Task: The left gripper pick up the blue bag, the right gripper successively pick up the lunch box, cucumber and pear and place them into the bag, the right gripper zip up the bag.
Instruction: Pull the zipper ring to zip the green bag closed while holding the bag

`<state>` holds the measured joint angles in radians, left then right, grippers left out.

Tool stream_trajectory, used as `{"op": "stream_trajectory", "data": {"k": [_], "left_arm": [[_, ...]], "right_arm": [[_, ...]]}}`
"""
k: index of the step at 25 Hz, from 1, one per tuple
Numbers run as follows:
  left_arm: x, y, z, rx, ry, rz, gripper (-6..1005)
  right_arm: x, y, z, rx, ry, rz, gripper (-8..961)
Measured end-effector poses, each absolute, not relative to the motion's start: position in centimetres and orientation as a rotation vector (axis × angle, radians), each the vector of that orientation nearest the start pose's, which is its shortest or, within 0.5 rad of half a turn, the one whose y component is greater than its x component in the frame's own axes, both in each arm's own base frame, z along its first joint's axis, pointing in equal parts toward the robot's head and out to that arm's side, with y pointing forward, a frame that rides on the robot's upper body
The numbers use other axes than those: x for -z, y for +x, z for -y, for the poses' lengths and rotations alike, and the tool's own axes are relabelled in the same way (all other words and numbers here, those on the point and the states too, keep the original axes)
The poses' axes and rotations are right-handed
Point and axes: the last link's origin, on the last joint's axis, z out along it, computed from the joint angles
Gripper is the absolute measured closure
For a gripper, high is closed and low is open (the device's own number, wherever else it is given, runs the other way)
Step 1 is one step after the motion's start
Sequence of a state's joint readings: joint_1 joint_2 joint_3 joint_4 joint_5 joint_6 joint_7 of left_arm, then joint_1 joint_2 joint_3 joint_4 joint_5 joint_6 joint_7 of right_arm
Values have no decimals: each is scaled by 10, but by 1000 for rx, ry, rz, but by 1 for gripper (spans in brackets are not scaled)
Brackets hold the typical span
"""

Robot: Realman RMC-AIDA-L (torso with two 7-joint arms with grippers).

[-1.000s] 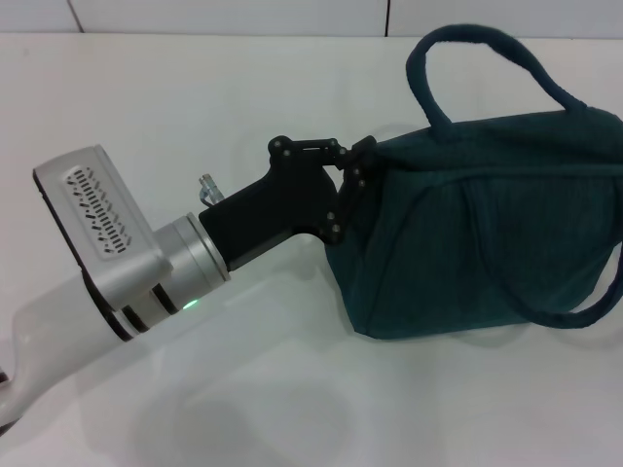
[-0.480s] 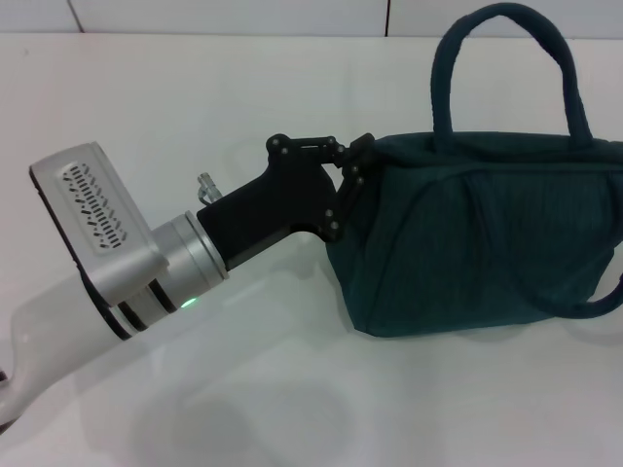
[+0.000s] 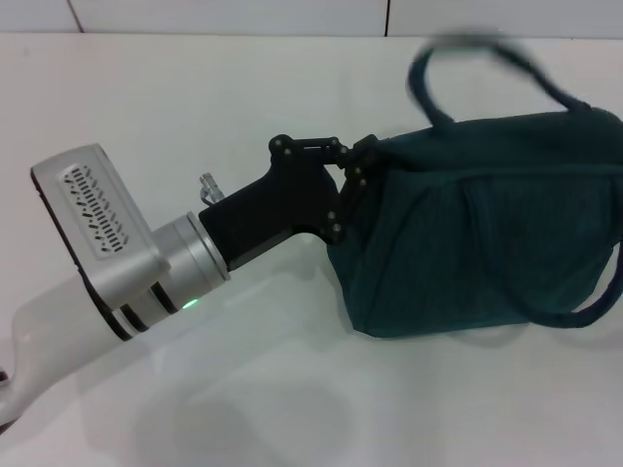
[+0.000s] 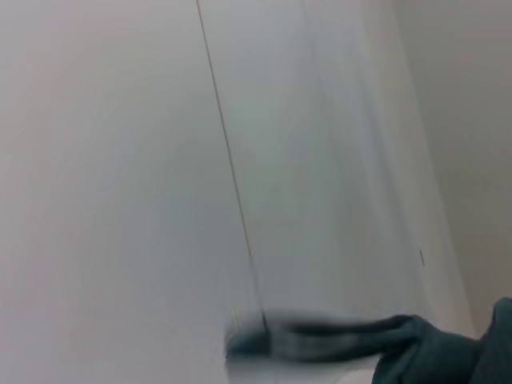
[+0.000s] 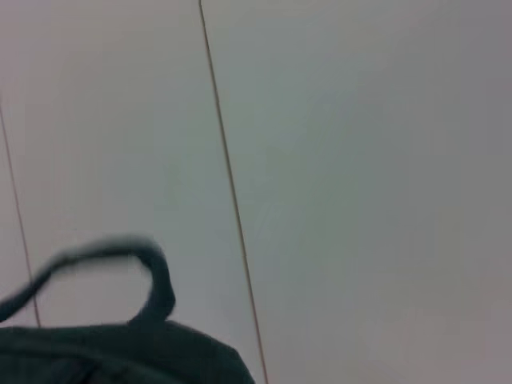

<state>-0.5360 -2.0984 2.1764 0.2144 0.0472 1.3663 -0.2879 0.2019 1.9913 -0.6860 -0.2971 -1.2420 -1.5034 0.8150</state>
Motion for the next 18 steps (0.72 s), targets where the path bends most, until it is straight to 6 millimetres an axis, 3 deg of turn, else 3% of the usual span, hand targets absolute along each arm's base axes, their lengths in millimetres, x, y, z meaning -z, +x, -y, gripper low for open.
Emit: {"op": "stream_trajectory", "data": {"k": [2,8,13,18], "left_arm": [[89,-215,-304,1031,-2315,1,949],[89,-213,-305,1033,-2322,-9,949],[90,-211,-305,1039,-2328,-21,949],[92,-206,-304,1054,-2334,-36,952]], "right_arm": [[-57,369,-252,-929,-1878,-591,890],[-60,375,-246,-916,-1852,-594,711],[-51,376,-250,-851,-1912,-603,497],[-43,373,-261,-803,-1954,-581,498]]}}
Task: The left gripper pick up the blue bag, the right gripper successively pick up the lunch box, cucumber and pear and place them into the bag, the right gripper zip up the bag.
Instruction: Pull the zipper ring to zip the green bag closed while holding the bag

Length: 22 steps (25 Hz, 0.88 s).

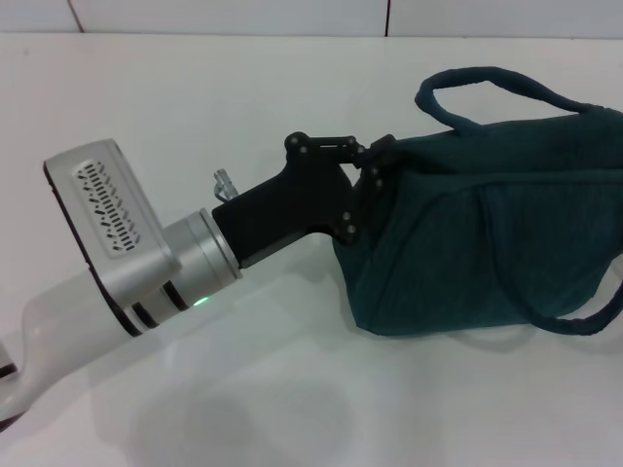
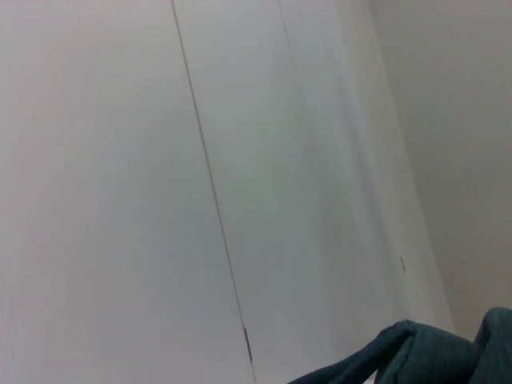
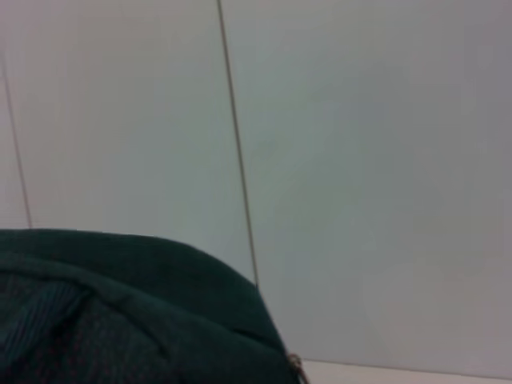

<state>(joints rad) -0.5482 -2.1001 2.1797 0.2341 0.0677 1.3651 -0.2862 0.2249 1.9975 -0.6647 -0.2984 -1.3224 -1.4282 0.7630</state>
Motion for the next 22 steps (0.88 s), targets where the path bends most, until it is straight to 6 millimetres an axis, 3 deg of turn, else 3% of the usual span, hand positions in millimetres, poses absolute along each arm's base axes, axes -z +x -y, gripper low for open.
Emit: {"op": "stream_trajectory", "data": {"k": [14,22], "left_arm": [[93,-205,-304,1056,-2334,-37,947],[92,-205,-304,1055,-2329,-31,944]], "right_arm": [[-25,340,-281,-862,-2127,-458,500],[-25,343,-278,-855,-2122,-469,582]]}}
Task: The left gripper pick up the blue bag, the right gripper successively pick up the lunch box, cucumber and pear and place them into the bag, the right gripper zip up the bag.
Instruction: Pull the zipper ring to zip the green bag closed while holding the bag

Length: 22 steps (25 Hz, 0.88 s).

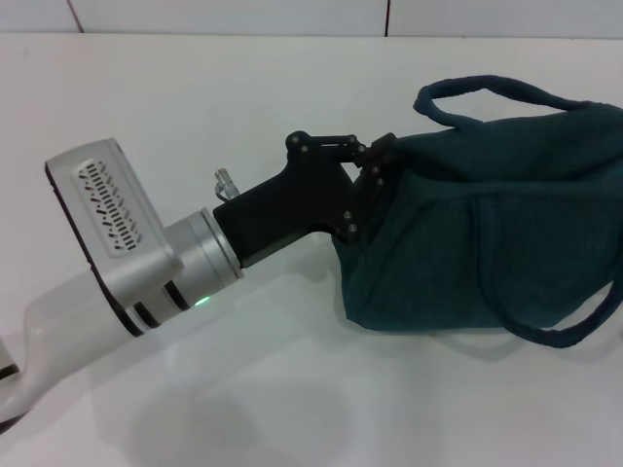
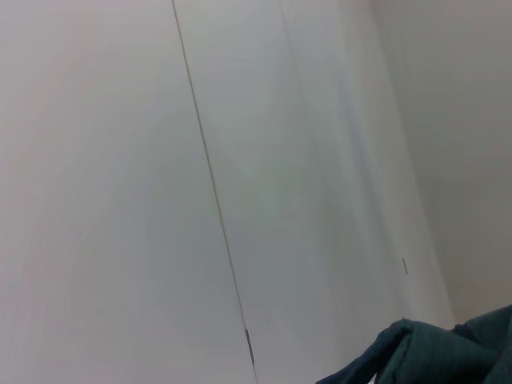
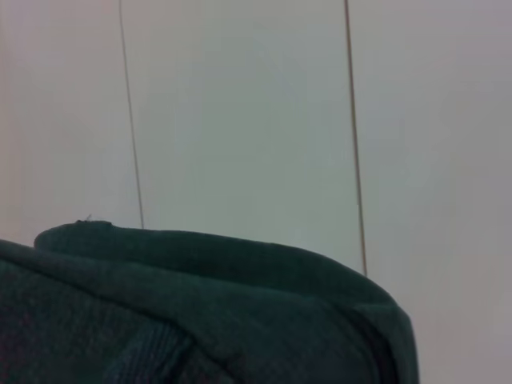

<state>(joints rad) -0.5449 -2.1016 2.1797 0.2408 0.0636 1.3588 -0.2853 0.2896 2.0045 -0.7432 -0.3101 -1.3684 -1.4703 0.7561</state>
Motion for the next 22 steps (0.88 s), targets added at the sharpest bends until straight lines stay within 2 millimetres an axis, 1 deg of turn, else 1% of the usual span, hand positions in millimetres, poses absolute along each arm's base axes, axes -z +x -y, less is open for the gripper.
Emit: {"op": "stream_trajectory", "data": {"k": [13,22], "left_arm": [[92,-208,-304,1048,-2328,-26,939],[91,-207,-304,1046,-2333,-32,935]], "right_arm": [[-27,356,-268,-832,-2076,-533,671],[-26,356,-268,-826,-2074,-531,728]]}}
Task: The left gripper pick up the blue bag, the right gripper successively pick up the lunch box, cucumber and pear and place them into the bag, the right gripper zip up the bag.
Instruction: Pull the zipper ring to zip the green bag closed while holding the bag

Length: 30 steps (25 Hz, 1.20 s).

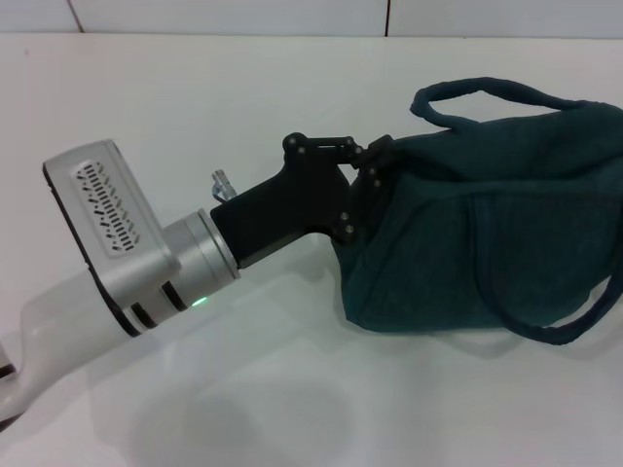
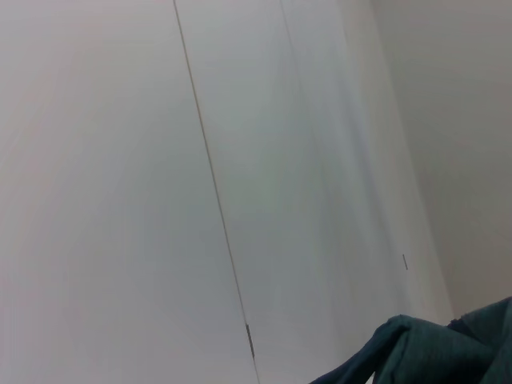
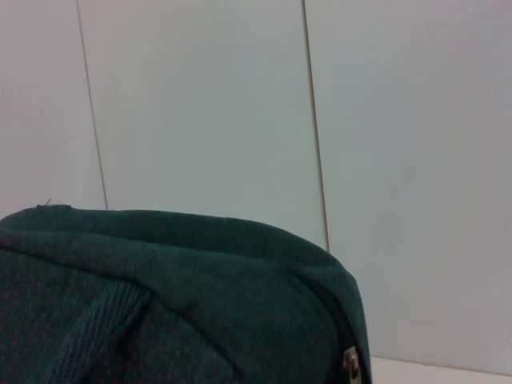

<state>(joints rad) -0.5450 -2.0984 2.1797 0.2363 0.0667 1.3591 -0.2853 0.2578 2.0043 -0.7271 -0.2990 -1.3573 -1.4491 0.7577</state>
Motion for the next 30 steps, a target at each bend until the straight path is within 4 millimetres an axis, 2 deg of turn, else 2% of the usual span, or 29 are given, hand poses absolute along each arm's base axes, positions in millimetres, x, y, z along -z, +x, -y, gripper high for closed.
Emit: {"op": "stream_trajectory", "data": {"k": [5,9,16,19,26,30], "left_arm": [[91,-207,-305,1047,-2334,-35,934],[91,-207,-305,1046,-2334,-37,932],[91,-206,-306,1047,-2331,-37,929],[91,-206,-306,1049,-2331,-36,928],[91,-204,-305,1064,-2332,-30,926],[91,-204,-305,1072,-2325,-20,924]], "right_arm": [[-25,353,-271,-829,-2087,-519,893],[-25,353,-272,-827,-2086,-519,892],[-27,365,-271,-767,-2042,-575,890],[-26,369,-271,-748,-2029,-599,933],[-23,377,-270,-696,-2021,-640,906],[-22,375,-269,-712,-2029,-634,891]]}}
